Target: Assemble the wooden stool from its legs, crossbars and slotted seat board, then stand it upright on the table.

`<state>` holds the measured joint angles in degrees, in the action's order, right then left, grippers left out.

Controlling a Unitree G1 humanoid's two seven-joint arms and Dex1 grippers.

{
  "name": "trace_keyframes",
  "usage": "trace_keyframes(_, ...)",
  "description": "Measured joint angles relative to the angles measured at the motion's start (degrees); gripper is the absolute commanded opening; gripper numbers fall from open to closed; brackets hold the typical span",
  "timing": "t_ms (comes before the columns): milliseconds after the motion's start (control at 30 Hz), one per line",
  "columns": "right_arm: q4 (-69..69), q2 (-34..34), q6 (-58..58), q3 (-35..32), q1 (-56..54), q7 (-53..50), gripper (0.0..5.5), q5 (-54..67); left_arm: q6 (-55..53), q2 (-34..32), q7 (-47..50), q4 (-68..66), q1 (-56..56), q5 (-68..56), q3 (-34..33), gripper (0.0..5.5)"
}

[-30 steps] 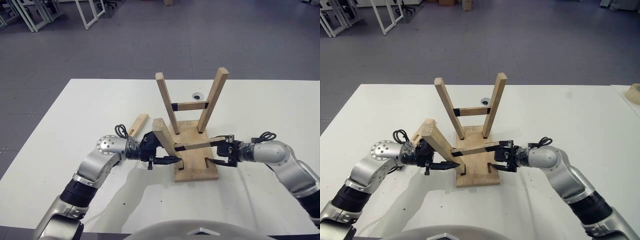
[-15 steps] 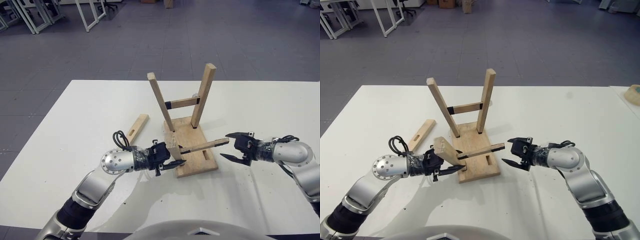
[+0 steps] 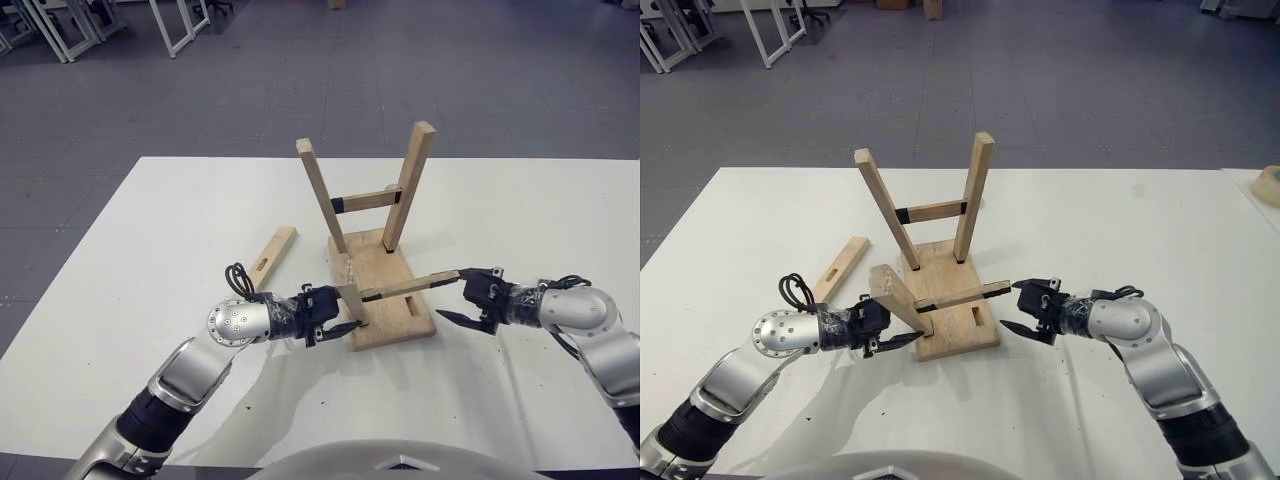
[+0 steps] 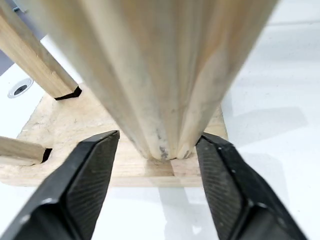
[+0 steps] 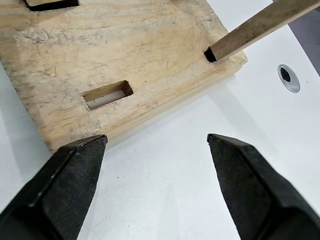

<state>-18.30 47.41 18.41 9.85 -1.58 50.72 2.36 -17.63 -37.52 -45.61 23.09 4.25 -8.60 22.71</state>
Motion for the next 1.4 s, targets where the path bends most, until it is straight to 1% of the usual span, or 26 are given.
trace_keyframes(67,0.32,-0.05,0.04,0.09,0.00,-0.11,3.69,-0.06,-1.04,-0.54,-0.68,1.19,0.02,0.00,-0.40,3.34)
trace_keyframes(200,2.68,-0.45,-0.03,0.80,-0.01,-0.70,3.69,-1.43,-4.56,-5.73,-3.97,2.47,-2.31,-1.51,-4.17,3.34)
trace_keyframes(300,5.28,-2.25,-0.82,2.49,-0.06,-1.56,3.69,-2.60,-4.40,-7.03,-4.13,-1.81,-1.50,-0.13,-6.86,3.34)
trace_keyframes(367,7.52,-3.37,-1.88,3.84,-0.58,-1.74,3.69,-3.87,-3.92,-6.01,-0.30,-6.94,0.63,3.41,-7.20,3.34)
trace_keyframes(467,7.04,-5.00,-2.34,5.70,-1.35,-1.49,3.69,-4.40,-3.51,-1.75,5.64,-10.55,3.21,6.30,-7.90,3.34)
trace_keyframes(500,6.40,-5.73,-2.28,6.44,-1.35,-1.35,3.69,-4.41,-3.51,-0.63,7.37,-11.18,3.34,6.56,-9.13,3.34)
trace_keyframes(600,4.65,-8.30,-1.76,8.22,-1.33,-1.20,3.69,-4.35,-4.41,-0.22,11.05,-11.75,3.39,6.68,-14.57,3.34)
trace_keyframes(667,4.01,-8.80,-1.12,8.55,-1.38,-1.24,3.69,-4.36,-5.30,-0.16,12.07,-11.44,2.85,6.22,-17.88,3.34)
trace_keyframes(700,3.95,-8.59,-1.05,8.37,-1.41,-1.22,3.69,-4.40,-6.72,-0.63,13.09,-10.36,1.23,5.72,-21.56,3.34)
trace_keyframes(767,3.92,-7.89,-0.81,6.36,-1.30,-1.36,3.69,-4.32,-11.69,-0.60,14.62,-6.04,-4.22,3.23,-27.93,3.34)
trace_keyframes(800,3.64,-7.35,-0.35,5.08,-1.05,-1.62,3.69,-4.16,-13.90,0.26,15.15,-4.57,-6.18,1.99,-29.69,3.34)
trace_keyframes(833,3.10,-7.00,0.77,2.90,-0.36,-2.15,3.69,-3.54,-16.79,2.70,16.22,-2.72,-8.85,-0.25,-31.55,3.34)
trace_keyframes(933,2.33,-8.19,4.49,-1.75,0.14,-4.28,3.69,0.01,-18.59,7.81,17.91,-1.26,-14.48,-2.54,-31.70,3.34)
trace_keyframes(1000,2.14,-8.41,5.60,-2.55,0.13,-5.50,3.69,0.13,-18.71,9.39,18.61,-1.36,-16.11,-3.02,-31.62,3.34)
trace_keyframes(1333,1.59,-8.48,6.20,-2.45,0.09,-5.67,3.69,0.18,-14.18,9.44,18.19,-9.33,-17.16,-1.84,-30.51,3.34)
trace_keyframes(1367,1.58,-8.48,6.21,-2.45,0.09,-5.67,3.69,0.18,-13.96,9.45,17.81,-9.37,-17.17,-1.88,-30.10,3.14)
trace_keyframes(1400,1.58,-8.48,6.21,-2.45,0.09,-5.68,3.69,0.17,-13.93,9.44,17.55,-9.41,-17.16,-1.88,-29.98,3.08)
